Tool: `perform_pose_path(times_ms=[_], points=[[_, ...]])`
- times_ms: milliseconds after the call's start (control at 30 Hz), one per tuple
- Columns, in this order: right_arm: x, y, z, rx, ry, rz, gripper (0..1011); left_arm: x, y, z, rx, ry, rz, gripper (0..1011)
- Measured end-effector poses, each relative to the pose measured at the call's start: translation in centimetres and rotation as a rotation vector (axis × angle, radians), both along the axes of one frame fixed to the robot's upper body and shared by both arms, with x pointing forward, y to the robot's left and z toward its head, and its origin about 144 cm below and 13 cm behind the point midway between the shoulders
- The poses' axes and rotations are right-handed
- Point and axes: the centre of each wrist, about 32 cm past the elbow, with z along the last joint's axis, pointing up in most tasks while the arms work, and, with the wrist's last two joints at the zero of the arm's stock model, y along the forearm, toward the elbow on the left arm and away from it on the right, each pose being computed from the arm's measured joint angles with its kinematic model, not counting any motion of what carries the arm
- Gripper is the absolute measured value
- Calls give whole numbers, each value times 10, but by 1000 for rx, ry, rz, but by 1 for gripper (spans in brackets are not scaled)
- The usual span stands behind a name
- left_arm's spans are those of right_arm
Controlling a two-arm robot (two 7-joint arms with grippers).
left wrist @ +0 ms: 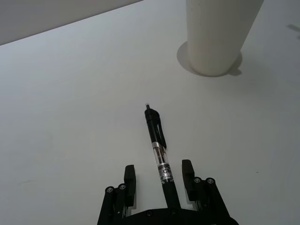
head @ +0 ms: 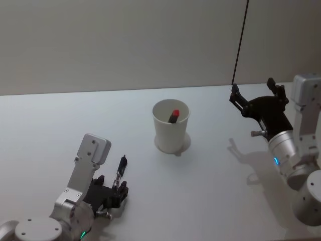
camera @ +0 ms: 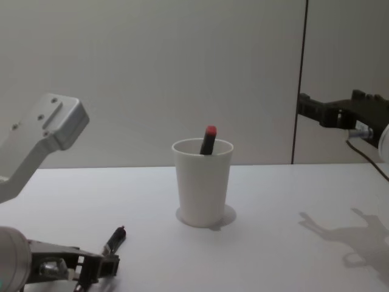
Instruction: Place the pen into the pen holder.
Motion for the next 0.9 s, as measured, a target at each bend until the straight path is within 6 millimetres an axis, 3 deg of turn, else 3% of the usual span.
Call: perform_pose_path(times_ms=[900], points=[[0, 0, 0, 0, 0, 0, 1001, -4, 0, -9, 1, 20, 44, 460]])
